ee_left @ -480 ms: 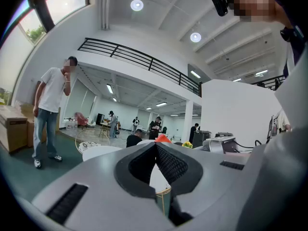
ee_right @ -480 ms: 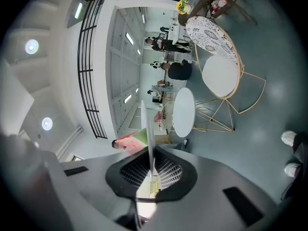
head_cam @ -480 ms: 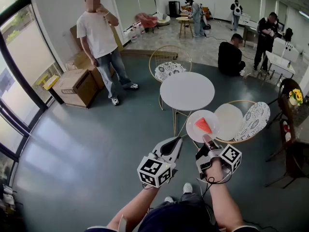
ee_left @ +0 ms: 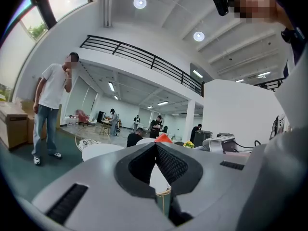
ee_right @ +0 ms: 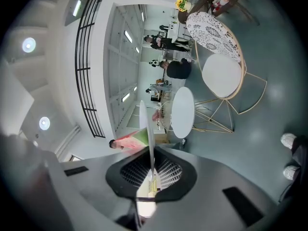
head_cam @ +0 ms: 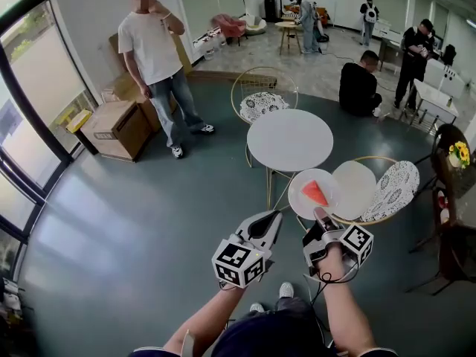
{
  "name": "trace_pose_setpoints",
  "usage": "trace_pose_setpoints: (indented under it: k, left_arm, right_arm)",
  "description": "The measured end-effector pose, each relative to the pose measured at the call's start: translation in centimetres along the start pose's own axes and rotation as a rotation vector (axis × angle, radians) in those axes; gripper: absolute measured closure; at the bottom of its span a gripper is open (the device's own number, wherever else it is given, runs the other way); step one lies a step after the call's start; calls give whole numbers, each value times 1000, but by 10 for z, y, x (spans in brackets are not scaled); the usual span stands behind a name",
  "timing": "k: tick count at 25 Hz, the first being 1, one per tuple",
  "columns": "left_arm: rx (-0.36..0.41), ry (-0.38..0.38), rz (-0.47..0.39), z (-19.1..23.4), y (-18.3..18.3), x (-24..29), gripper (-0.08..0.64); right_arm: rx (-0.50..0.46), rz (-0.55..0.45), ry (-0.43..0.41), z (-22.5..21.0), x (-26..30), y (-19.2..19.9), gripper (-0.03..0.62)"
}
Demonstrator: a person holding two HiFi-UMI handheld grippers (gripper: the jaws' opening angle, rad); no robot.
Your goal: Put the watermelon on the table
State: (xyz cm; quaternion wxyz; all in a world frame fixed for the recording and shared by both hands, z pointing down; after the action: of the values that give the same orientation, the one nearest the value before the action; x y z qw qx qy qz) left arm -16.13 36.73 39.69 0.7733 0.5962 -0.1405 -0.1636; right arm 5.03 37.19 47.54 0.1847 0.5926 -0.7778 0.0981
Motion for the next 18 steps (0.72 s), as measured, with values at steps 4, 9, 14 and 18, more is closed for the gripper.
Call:
trace_pose_setpoints:
  k: [4,9,14,18]
  left_arm:
    - [-6,-11,6,12,2,19,555]
    - [-7,-33,9,32,0,44,555]
    - [-6,-69,20,47,1,81,555]
    - [4,-88,29,56,-1,103,555]
  right_arm:
    - [-2,16,13,0,16,-17,571]
    - [-18,38,15,6,40,-39,571]
    - [-39,68,12,11,63,-76,571]
    - [-43,88,9,13,82,-99,571]
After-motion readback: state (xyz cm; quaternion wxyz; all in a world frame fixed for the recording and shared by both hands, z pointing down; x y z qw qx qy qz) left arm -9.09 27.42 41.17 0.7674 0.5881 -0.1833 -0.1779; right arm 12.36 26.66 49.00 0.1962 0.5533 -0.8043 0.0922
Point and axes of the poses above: the fingertips, and each gripper's own axes: x forward along the fingers, z to its left, y out of its underside, the point moved 8 cm from there along -x, backward along the fingers, and after that the axes turned 15 degrees about y, right-handed, at the moved point
